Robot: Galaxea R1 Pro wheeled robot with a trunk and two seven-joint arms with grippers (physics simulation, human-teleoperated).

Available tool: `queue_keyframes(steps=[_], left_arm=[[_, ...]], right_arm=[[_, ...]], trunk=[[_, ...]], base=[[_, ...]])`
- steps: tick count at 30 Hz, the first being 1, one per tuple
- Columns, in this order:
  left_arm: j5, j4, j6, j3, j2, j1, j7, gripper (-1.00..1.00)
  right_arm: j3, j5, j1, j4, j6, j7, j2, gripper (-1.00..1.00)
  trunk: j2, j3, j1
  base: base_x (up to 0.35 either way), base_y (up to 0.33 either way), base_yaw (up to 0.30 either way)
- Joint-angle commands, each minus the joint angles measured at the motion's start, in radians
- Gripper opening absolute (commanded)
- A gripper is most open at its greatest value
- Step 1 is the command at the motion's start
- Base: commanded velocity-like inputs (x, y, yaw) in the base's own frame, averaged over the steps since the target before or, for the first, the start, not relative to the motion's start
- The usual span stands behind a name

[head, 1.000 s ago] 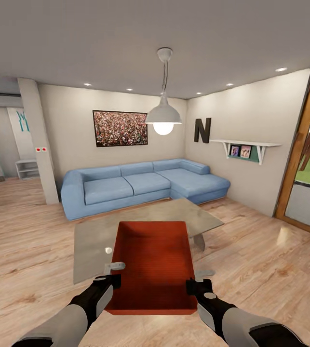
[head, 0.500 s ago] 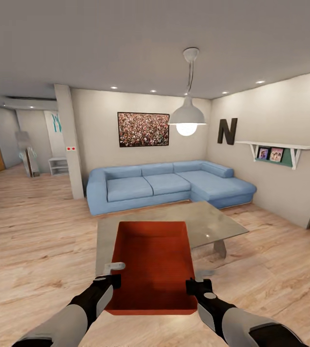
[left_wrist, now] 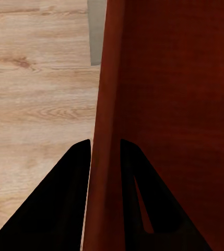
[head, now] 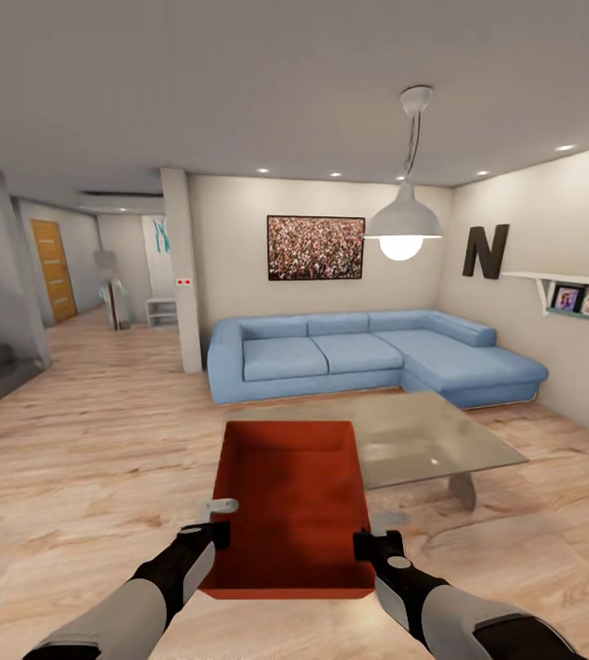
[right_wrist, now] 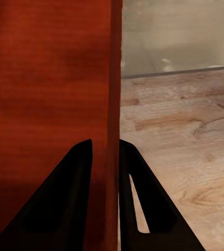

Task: Move the two storage containers from the living room to the garage. In the garage, place one container on the floor and stack the other container on top of it (either order is fine).

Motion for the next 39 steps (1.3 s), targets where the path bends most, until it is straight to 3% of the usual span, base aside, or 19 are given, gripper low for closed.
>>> queue_keyframes(steps=[1, 39], left_arm=[[-0.021, -0.005, -0.058, 0.031, -0.001, -0.001, 0.063, -1.0], [-0.021, -0.005, -0.058, 0.032, 0.0, -0.001, 0.063, -1.0]], right_arm=[[-0.02, 0.0, 0.0, 0.003, -0.003, -0.003, 0.0, -1.0], [-0.02, 0.0, 0.0, 0.003, -0.003, -0.002, 0.0, -1.0]], trunk=[[-0.001, -0.001, 0.0], [-0.001, 0.0, 0.0]], base=[[0.0, 0.0, 0.3], [0.0, 0.0, 0.3]])
